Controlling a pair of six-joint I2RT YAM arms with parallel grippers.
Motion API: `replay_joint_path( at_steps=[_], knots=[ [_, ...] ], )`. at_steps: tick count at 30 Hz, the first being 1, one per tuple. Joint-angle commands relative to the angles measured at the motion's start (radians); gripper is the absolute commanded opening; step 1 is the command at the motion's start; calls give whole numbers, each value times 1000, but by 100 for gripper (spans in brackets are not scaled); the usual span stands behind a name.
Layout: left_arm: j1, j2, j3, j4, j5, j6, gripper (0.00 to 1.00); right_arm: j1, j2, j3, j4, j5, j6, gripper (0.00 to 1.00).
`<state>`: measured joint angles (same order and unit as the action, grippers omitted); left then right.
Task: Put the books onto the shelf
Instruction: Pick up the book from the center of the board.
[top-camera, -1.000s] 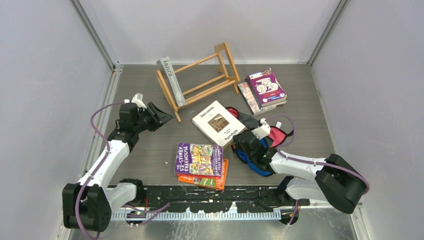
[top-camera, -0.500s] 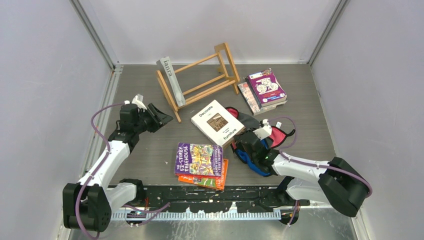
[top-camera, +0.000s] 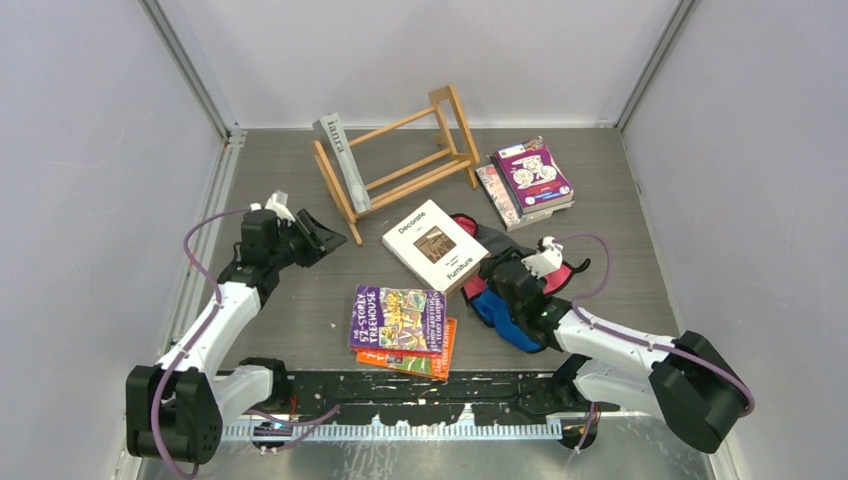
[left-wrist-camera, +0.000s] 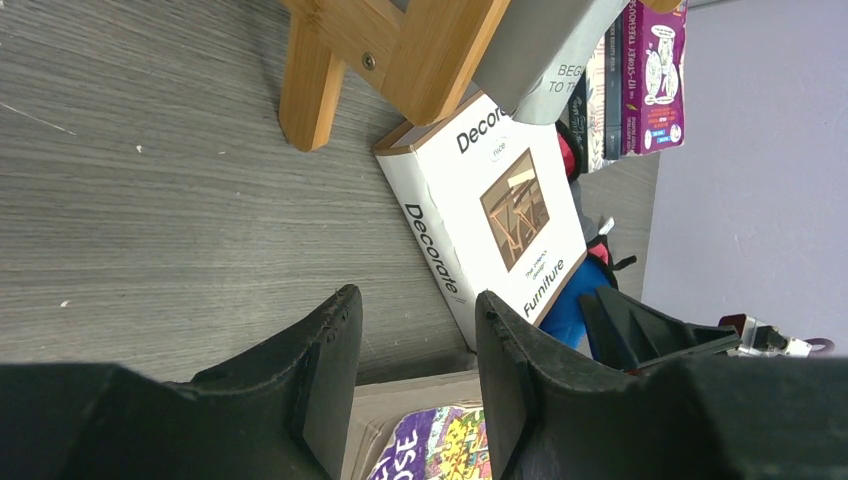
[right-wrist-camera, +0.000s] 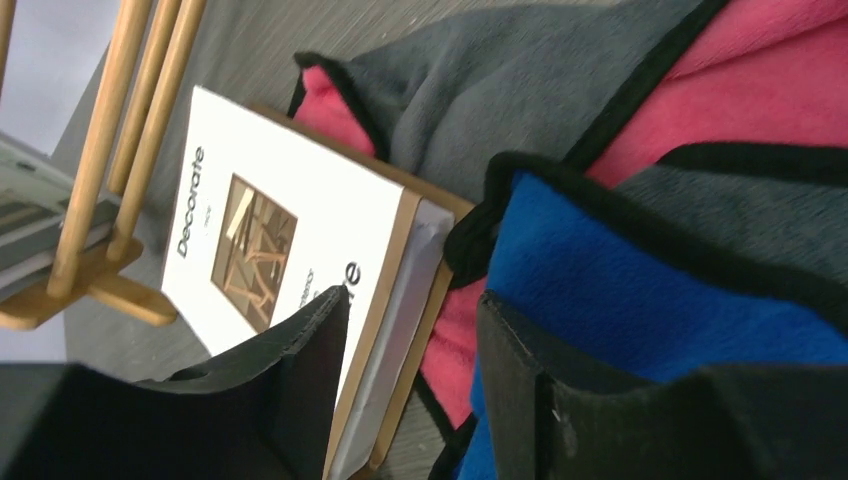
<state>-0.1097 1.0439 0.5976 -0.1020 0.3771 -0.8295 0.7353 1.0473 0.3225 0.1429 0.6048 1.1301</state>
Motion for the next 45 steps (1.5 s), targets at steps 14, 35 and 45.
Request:
replay_joint_path(
  at_steps=[14,35,45],
  knots=[
    [-12,-8,-14,66,8,12,46,-90,156,35,215,-57,-84,53],
    [-36,28,-29,97,-6,0,46,-95,166,58,218,-71,-98,53],
    [-36,25,-37,123,-5,3,45,-112,257,64,336,-102,-116,52]
  ],
)
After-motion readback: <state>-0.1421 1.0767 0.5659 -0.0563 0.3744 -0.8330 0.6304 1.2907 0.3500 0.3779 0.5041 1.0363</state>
